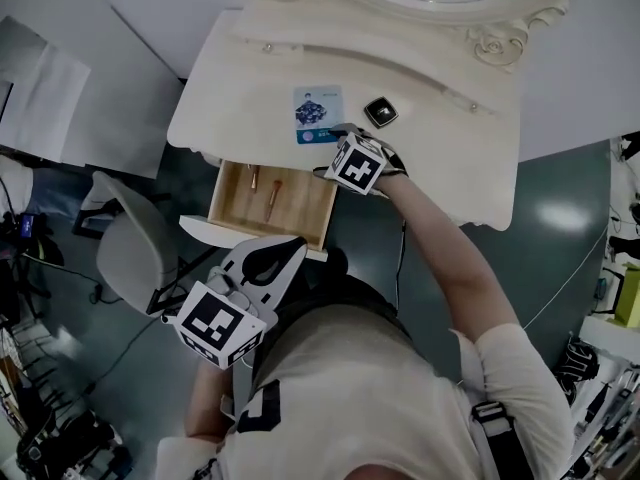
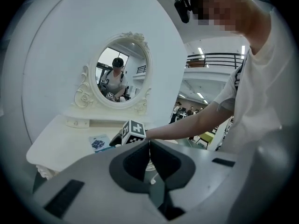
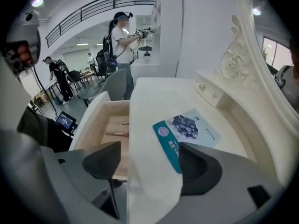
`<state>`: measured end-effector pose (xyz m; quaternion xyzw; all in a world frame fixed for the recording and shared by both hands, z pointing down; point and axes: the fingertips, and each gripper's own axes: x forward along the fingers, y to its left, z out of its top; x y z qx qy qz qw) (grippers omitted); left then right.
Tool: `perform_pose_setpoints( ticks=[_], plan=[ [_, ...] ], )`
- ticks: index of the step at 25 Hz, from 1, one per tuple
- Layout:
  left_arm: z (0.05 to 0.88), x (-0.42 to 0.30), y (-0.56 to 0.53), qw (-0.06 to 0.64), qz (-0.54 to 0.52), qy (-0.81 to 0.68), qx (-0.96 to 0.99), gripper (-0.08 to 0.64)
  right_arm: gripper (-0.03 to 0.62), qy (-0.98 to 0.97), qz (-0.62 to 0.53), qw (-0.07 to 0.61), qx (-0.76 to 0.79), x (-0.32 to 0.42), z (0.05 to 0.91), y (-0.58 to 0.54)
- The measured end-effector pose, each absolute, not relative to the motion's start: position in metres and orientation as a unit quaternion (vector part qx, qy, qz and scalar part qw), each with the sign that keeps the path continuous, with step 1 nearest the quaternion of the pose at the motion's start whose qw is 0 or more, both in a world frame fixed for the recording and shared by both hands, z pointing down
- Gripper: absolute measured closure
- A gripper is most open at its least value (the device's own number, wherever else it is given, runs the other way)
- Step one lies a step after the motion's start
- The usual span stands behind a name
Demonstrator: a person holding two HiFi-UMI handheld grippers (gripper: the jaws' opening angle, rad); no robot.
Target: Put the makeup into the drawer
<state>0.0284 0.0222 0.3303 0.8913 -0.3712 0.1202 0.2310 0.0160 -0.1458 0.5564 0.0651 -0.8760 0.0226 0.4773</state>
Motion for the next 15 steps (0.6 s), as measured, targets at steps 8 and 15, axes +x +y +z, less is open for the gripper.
perform_pose_setpoints(
  ticks=[8,15],
  plan=[
    [0.341,-0.017,0.011,0.254,0.106,-0.368,0.888,0.502,0.239,-0.850,0.051,0.521,0.053,0.015,0.591,-0.151],
    [0.344,-0.021,0.001,0.258,0.104,-0.357,0.892,0.502,0.239,-0.852,0.040,0.520,0.040,0.019,0.589,-0.110]
  ],
)
